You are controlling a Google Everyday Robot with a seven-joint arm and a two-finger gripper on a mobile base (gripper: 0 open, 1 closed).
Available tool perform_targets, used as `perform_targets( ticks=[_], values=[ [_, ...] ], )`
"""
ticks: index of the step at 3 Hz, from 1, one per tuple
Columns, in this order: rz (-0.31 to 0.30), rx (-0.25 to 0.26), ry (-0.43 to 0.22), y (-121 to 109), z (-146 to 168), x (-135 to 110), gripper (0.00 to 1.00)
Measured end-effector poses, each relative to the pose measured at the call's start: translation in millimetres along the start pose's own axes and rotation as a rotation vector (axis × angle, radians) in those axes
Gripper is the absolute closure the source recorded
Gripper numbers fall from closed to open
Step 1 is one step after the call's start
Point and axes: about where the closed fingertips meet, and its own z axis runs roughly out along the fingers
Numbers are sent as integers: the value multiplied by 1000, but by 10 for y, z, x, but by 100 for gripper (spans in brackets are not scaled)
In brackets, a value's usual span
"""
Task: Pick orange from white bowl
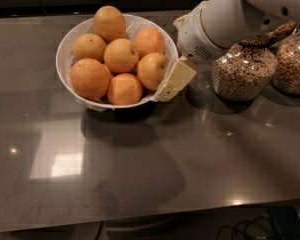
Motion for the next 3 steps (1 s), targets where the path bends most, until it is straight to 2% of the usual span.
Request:
perform_targets(
  ticks=[2, 3],
  values=[
    [-5, 14, 9, -25, 67, -1, 40],
    [-11, 10, 9, -6, 83, -23, 35]
  ],
)
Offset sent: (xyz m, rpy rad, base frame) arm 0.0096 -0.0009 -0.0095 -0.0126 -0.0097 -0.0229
